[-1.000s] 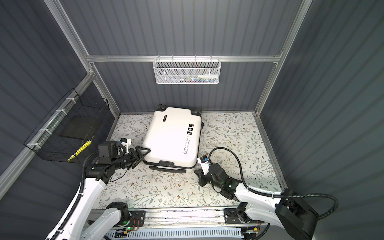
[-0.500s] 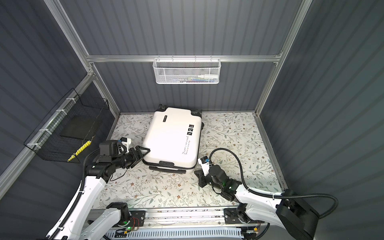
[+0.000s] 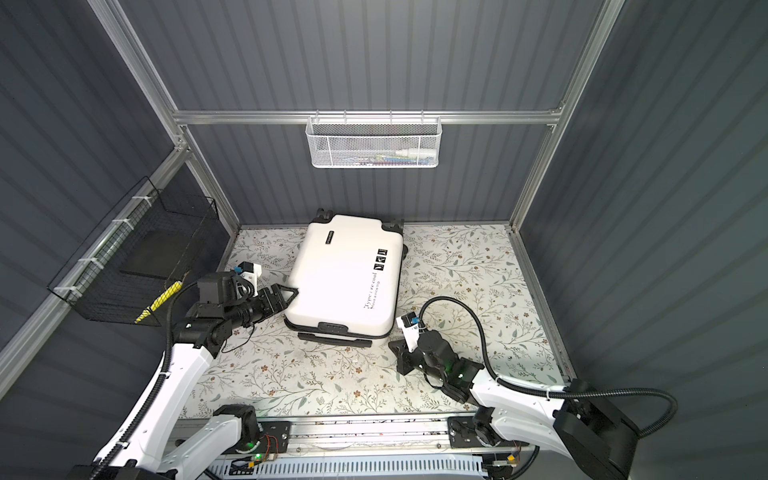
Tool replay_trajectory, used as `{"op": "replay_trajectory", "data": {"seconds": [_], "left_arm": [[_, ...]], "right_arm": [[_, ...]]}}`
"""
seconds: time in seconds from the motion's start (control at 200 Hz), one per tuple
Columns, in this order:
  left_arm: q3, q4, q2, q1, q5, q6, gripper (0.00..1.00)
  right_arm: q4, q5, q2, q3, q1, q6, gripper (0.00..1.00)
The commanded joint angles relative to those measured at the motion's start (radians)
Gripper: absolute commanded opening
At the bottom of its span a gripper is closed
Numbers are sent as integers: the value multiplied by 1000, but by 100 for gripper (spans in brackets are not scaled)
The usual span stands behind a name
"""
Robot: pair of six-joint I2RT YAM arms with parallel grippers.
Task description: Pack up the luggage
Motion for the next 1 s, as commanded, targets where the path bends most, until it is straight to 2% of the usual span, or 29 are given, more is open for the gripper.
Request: {"op": "replay_trajectory", "data": {"seconds": [0.0,0.215,0.305,0.465,0.725,0.995], "left_arm": [[-35,60,0,-6,77,32,80],[-91,117,0,-7,117,1,79],[-94,115,0,-6,120,7,79],[-103,117,0,-6,122,7,79],[-127,154,-4,-7,140,-16,79],[-171,216,-17,-8,203,-66,78]], "right_arm": [[42,33,1,-4,48,22,0],[129,200,122,52,249,24,0],[181,240,177,55,280,31,0],[201,268,190,52,286,45,0],[118,366,89,56,273,30,0],[88,298,-21,22,149,57,0]]}}
